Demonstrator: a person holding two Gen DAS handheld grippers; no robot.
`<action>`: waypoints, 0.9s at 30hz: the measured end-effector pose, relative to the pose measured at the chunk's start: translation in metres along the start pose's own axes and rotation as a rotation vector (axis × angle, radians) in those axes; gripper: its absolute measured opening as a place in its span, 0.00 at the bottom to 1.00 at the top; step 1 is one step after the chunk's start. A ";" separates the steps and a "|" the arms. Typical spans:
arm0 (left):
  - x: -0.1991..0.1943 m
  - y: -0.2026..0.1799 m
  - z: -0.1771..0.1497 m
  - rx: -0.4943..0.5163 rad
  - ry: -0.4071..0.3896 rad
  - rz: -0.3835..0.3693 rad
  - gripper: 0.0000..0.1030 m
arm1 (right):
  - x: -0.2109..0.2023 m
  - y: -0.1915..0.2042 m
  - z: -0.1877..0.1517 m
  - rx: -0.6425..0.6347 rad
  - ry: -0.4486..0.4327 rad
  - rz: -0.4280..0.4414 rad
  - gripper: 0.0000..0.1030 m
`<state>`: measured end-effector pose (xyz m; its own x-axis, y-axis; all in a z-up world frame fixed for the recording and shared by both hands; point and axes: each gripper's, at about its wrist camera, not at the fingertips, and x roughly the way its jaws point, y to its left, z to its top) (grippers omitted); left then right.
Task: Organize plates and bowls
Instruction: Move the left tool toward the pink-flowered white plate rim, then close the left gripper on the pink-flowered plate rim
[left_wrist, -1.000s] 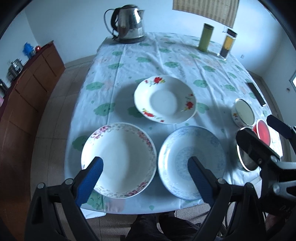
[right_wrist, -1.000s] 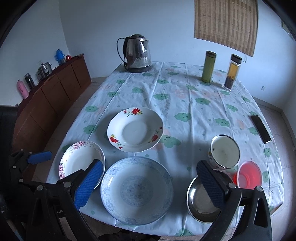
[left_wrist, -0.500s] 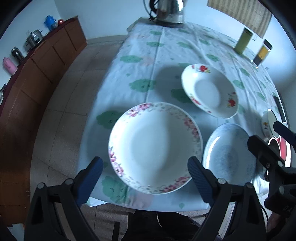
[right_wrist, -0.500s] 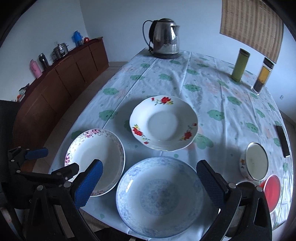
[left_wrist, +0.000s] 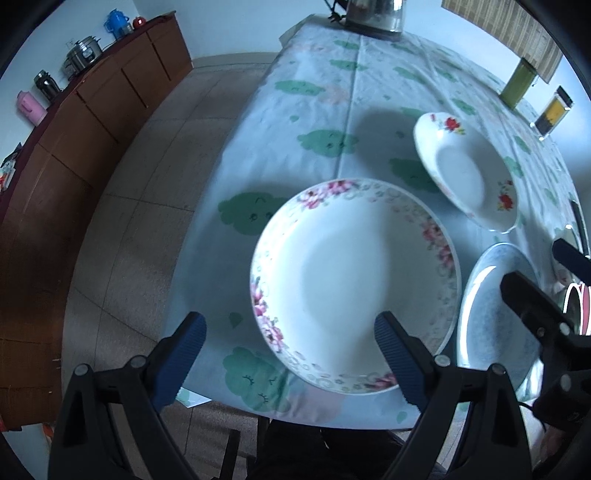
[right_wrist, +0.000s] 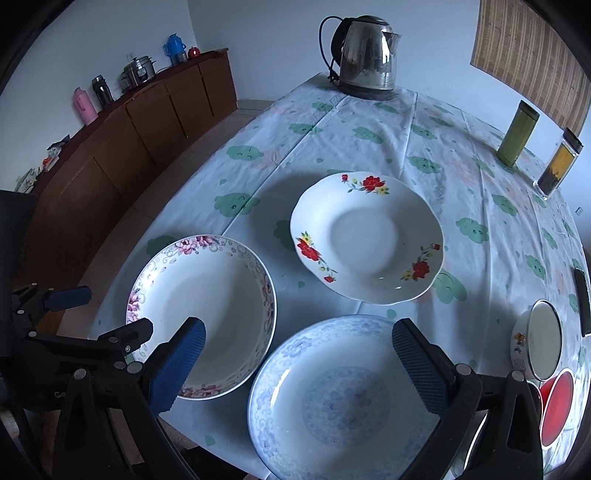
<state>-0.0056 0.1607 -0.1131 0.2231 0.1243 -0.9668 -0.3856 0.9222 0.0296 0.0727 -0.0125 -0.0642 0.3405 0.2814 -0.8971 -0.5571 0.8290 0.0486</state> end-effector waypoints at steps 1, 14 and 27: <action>0.005 0.003 0.000 -0.007 0.009 0.003 0.90 | 0.003 0.001 0.000 -0.004 0.002 0.003 0.98; 0.047 0.027 -0.002 -0.073 0.112 0.000 0.71 | 0.047 0.005 -0.002 -0.013 0.096 0.063 0.63; 0.049 0.029 0.000 -0.068 0.113 -0.056 0.39 | 0.071 0.012 0.001 -0.053 0.136 0.085 0.41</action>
<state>-0.0057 0.1932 -0.1593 0.1453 0.0281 -0.9890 -0.4358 0.8992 -0.0385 0.0911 0.0181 -0.1272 0.1866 0.2785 -0.9421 -0.6203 0.7771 0.1069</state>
